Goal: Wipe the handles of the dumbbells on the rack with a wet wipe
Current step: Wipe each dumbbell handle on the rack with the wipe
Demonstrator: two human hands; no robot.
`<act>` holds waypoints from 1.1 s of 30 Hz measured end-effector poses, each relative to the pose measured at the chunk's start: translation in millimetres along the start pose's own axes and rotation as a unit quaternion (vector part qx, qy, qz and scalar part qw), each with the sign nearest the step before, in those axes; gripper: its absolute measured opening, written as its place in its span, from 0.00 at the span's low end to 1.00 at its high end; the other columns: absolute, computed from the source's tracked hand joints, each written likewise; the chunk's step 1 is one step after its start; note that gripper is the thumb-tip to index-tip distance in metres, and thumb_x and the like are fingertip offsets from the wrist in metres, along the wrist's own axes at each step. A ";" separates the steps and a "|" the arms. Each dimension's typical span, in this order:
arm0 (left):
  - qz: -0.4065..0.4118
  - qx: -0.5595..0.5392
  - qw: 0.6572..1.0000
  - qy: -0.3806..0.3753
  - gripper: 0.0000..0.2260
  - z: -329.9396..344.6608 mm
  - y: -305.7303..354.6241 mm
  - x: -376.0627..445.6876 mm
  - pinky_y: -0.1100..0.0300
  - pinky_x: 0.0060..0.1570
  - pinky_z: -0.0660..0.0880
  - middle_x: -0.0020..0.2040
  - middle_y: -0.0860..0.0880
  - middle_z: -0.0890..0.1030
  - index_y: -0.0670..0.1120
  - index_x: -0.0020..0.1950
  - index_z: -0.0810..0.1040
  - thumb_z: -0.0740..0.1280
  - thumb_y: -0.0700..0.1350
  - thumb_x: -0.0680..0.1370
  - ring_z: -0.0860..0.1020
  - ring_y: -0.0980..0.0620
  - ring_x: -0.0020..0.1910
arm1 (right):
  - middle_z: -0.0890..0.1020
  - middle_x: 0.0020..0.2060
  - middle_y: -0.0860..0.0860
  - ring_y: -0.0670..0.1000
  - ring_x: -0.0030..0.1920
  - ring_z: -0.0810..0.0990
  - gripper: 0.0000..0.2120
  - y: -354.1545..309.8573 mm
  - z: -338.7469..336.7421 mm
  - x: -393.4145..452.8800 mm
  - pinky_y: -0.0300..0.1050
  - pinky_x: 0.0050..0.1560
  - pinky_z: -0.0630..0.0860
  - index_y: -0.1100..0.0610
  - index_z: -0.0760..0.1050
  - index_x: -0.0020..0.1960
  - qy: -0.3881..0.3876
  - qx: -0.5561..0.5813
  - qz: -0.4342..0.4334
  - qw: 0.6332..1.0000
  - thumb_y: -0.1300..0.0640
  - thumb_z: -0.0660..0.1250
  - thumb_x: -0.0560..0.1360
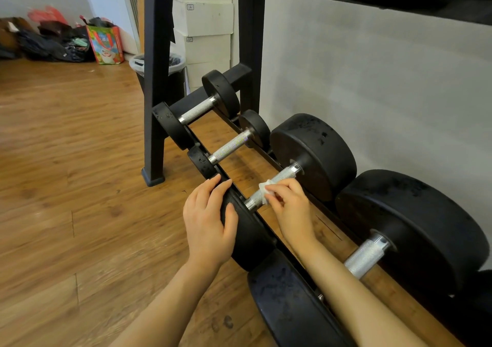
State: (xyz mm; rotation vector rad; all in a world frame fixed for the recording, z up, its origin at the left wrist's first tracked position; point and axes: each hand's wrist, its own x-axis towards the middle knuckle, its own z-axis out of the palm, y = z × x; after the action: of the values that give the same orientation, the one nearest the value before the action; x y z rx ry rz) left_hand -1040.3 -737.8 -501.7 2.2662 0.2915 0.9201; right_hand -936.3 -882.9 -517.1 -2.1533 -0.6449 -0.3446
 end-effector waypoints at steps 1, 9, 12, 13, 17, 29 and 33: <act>-0.001 0.002 1.000 -0.003 0.20 -0.5 -0.1 -0.2 0.57 0.68 0.59 0.69 0.49 0.75 0.47 0.67 0.76 0.58 0.50 0.77 0.69 0.51 0.69 | 0.73 0.50 0.45 0.43 0.51 0.74 0.10 -0.2 0.3 -0.1 0.32 0.51 0.74 0.59 0.81 0.56 -0.008 -0.001 -0.008 1.000 0.64 0.69 0.75; -0.001 0.011 1.000 -0.023 0.21 -4.7 -0.8 -1.9 0.55 0.68 0.60 0.69 0.49 0.74 0.47 0.67 0.76 0.59 0.51 0.77 0.70 0.50 0.69 | 0.74 0.49 0.44 0.41 0.49 0.75 0.09 -11.5 -18.6 2.1 0.26 0.51 0.72 0.59 0.81 0.55 0.038 -0.015 -0.036 0.999 0.63 0.69 0.75; -0.002 0.010 1.000 -0.024 0.21 -6.2 -0.4 -1.4 0.54 0.68 0.61 0.68 0.49 0.75 0.46 0.67 0.77 0.59 0.51 0.77 0.70 0.49 0.68 | 0.74 0.50 0.43 0.39 0.51 0.75 0.09 -21.1 -36.9 10.9 0.26 0.52 0.72 0.59 0.81 0.56 0.082 -0.002 -0.013 0.997 0.62 0.68 0.76; -0.001 0.011 1.000 -0.024 0.21 -6.3 -0.2 -1.0 0.54 0.68 0.61 0.68 0.49 0.75 0.46 0.67 0.77 0.59 0.51 0.77 0.70 0.49 0.68 | 0.74 0.50 0.43 0.39 0.51 0.75 0.09 -25.1 -43.5 14.0 0.27 0.52 0.72 0.59 0.81 0.56 0.091 -0.004 -0.019 0.996 0.62 0.68 0.76; 0.002 0.008 1.000 -0.021 0.21 -6.3 -0.1 0.3 0.52 0.67 0.63 0.68 0.48 0.75 0.46 0.66 0.77 0.58 0.51 0.77 0.71 0.48 0.68 | 0.76 0.51 0.46 0.43 0.52 0.75 0.09 -40.9 -66.7 28.7 0.33 0.52 0.75 0.60 0.81 0.56 0.124 -0.024 -0.064 0.990 0.61 0.68 0.77; 0.002 0.012 1.000 -0.017 0.22 -2.7 -3.0 2.2 0.50 0.65 0.65 0.67 0.47 0.76 0.45 0.65 0.78 0.58 0.52 0.75 0.72 0.46 0.65 | 0.81 0.58 0.57 0.57 0.61 0.79 0.17 -32.6 -70.6 54.4 0.54 0.61 0.75 0.62 0.79 0.61 0.162 -0.186 -0.058 0.967 0.65 0.71 0.72; 0.004 0.009 1.000 -0.015 0.22 -2.3 -3.2 1.8 0.42 0.64 0.70 0.66 0.47 0.77 0.46 0.65 0.78 0.58 0.52 0.75 0.73 0.44 0.65 | 0.81 0.58 0.58 0.58 0.60 0.80 0.17 -29.4 -76.7 60.1 0.54 0.61 0.75 0.62 0.79 0.61 0.161 -0.174 -0.048 0.970 0.65 0.71 0.73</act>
State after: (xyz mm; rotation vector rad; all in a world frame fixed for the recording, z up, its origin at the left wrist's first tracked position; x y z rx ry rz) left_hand -1040.4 -733.5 -501.6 2.2963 0.2789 0.8908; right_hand -904.3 -909.0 -424.1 -2.3234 -0.5304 -0.8975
